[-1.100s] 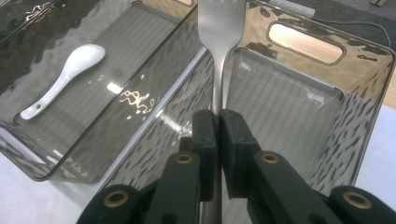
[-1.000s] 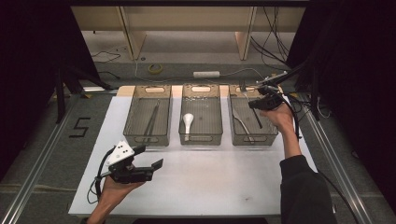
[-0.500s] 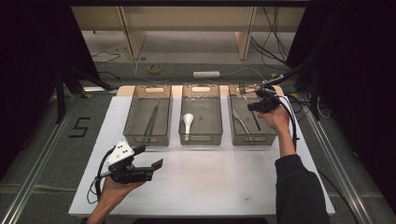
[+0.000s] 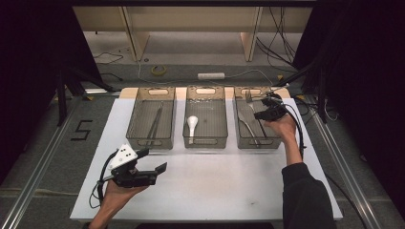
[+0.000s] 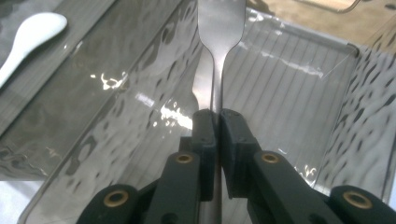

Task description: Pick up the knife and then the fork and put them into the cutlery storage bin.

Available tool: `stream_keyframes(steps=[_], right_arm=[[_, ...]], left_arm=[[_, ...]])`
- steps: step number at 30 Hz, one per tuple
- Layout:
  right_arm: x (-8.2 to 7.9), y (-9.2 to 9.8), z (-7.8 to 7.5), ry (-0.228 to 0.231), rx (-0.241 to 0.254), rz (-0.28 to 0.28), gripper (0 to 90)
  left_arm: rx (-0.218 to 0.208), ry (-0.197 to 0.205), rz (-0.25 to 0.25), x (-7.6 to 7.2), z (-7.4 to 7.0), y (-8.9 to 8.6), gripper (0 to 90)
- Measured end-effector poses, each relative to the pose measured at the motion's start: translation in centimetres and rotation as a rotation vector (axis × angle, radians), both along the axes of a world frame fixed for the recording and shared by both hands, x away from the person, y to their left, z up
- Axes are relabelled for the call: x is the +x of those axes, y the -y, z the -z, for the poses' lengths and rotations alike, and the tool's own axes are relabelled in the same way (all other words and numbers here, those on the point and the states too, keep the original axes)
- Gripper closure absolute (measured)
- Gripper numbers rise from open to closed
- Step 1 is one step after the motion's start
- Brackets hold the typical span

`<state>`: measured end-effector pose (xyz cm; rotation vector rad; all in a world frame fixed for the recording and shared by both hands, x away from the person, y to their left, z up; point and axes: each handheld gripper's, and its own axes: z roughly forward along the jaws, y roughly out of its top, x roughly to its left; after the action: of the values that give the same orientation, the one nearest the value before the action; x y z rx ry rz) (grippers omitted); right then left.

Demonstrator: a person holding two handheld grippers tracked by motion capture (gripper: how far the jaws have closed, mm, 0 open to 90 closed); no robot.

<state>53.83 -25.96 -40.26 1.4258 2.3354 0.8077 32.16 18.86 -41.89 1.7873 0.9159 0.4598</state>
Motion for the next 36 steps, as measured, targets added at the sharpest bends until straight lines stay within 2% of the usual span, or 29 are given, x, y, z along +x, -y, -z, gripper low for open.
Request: stream_keyframes(steps=[10,36], right_arm=[[-0.1,-0.4,1.0,-0.019,-0.017,0.004,85.2],[-0.1,-0.9,2.3,-0.072,-0.043,-0.004,84.4]], left_arm=[[0.001,0.001,-0.001,0.0,0.0,0.0,15.4],[0.001,0.000,-0.001,0.0,0.0,0.0,15.4]])
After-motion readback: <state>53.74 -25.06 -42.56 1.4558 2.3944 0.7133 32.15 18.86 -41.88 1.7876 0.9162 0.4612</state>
